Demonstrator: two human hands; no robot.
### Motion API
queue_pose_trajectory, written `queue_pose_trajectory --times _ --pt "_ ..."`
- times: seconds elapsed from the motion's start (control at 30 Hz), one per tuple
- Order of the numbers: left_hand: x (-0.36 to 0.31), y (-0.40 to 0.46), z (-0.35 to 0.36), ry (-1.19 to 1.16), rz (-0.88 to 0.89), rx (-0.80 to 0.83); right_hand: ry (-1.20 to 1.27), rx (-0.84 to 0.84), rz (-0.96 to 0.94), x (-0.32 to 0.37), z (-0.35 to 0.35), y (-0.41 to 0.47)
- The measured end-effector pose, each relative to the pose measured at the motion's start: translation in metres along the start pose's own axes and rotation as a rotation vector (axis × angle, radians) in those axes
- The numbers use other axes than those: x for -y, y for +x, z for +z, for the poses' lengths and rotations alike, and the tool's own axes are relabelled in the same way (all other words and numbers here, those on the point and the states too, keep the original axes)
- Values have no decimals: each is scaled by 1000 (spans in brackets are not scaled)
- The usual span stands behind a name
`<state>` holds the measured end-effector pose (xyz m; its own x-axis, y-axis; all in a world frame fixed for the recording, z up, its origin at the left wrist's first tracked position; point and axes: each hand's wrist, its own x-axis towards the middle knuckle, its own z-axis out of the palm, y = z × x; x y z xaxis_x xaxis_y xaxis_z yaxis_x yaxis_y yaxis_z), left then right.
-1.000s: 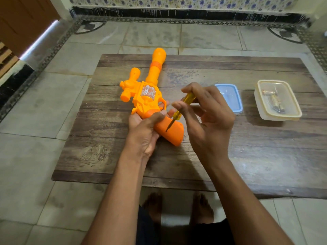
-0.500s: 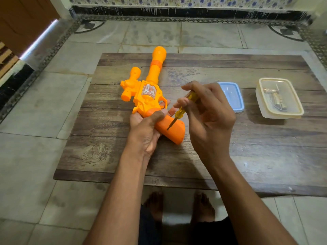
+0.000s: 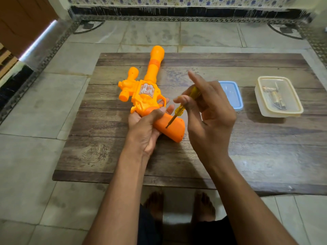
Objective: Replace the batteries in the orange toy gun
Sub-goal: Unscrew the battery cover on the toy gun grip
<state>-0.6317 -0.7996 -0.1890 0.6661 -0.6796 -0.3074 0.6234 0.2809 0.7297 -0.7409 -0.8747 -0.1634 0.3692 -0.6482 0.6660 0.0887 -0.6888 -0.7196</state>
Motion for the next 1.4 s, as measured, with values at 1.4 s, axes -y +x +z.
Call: queue_pose_trajectory --times 1.4 --pt "3 1 2 -48 8 28 103 55 20 8 2 -4"
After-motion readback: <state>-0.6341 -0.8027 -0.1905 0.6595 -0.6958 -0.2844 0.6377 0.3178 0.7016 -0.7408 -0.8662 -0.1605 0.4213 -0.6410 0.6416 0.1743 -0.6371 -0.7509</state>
